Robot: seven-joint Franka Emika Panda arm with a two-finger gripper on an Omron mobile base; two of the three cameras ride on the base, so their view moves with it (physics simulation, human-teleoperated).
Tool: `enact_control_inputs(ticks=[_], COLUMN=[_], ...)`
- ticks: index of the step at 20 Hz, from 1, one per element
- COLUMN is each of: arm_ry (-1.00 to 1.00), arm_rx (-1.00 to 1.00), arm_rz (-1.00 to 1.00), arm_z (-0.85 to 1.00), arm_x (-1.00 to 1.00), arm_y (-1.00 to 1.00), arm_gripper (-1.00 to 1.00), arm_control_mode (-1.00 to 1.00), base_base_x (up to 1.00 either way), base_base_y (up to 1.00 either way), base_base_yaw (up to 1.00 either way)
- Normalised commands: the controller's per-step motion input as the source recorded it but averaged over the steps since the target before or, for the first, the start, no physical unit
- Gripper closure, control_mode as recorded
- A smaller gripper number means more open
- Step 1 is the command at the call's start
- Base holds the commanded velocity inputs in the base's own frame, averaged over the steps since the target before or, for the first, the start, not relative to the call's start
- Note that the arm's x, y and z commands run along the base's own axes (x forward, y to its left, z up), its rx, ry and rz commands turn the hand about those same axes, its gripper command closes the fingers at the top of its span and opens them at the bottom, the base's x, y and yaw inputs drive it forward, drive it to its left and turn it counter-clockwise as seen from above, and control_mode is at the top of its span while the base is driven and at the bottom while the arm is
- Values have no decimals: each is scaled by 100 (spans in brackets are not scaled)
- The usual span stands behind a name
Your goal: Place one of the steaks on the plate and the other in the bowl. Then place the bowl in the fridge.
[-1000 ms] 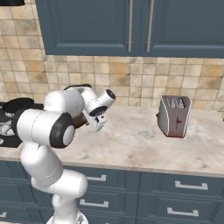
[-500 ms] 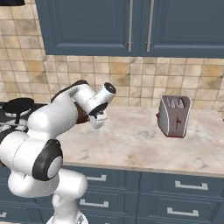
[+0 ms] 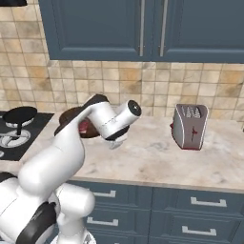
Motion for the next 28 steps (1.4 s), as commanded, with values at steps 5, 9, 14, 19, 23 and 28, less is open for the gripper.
enact_control_inputs(ticks=[5,9,14,19,23,28], arm_ry=[18,-13,-7,0,0,0], arm_rx=[-15,0,0,0,0,0], arm_rz=[10,8,7,0,0,0], arm_z=[27,-54,-30,0,0,0], arm_x=[-36,-51,-24,-1,0,0], arm_y=[-1,-7,0,0,0,0], arm_gripper=[100,100,100,100,100,100], arm_control_mode=[-100,-100,-100,-100,100,100], base_base_x=[0,0,0,0,-6,-34], base_base_y=[0,0,0,0,-2,-40], base_base_yaw=[0,0,0,0,-3,-36])
